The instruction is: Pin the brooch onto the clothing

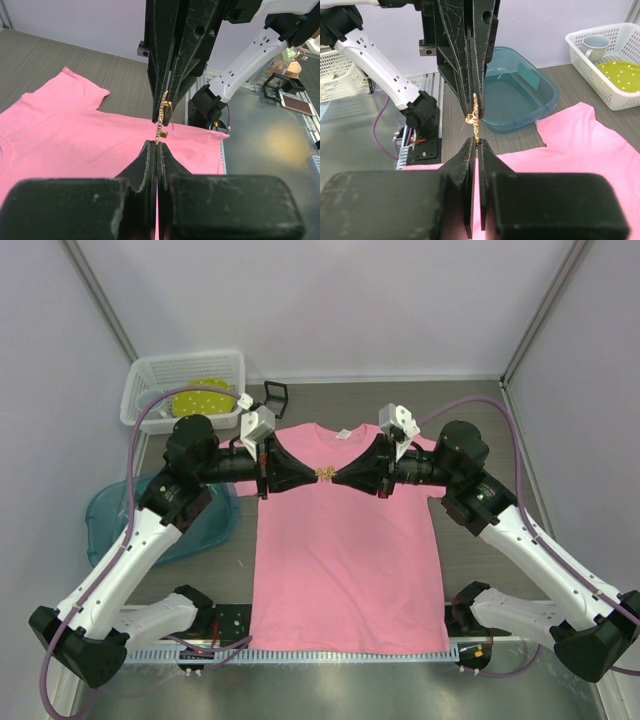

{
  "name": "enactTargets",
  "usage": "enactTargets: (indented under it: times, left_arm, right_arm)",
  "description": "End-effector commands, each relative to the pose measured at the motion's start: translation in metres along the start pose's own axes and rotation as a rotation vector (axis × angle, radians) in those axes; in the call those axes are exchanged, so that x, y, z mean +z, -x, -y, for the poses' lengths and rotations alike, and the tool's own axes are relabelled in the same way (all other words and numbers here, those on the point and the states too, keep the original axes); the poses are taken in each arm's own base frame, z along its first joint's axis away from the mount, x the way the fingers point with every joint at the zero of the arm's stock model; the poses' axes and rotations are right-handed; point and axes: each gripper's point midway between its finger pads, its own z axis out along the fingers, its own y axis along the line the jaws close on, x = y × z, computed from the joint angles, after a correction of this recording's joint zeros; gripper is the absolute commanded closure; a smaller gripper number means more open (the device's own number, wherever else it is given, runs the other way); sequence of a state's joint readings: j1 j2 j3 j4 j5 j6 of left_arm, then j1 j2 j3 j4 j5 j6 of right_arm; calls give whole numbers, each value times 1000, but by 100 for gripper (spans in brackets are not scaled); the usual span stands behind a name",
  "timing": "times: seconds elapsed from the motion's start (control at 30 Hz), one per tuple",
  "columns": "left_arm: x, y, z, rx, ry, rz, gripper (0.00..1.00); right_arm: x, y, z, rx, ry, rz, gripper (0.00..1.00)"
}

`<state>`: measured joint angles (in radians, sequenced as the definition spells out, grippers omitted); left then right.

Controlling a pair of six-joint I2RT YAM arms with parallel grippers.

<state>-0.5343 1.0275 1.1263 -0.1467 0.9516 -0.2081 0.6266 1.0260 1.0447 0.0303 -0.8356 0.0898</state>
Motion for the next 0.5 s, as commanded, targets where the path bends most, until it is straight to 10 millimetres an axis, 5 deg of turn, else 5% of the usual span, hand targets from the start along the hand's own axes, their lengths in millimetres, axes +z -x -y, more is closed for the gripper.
enactTargets:
  times: [0.0,0.03,0.07,0.23,0.3,0.47]
  left_arm:
    - [-2,7,-9,99,43,-24,100]
    - [-7,-13,-13,49,77,-111,100]
    - [-9,-6,-21,118,112,-147,100]
    - [-43,-50,-47,391,163,-498,100]
    - [-54,-58,-57,482,195,-600,100]
    - [-54,-81,-42,733,103,-792,100]
  right_arm:
    - [-1,16,0,-38,-18,25,81]
    - [-4,4,1,1,-34,-34,64]
    - [-7,1,7,-15,-72,-63,56]
    - [-30,-15,32,-12,-278,-218,22]
    - [-40,-15,35,-87,-308,-235,18]
    - [-38,-35,23,-154,-190,-303,21]
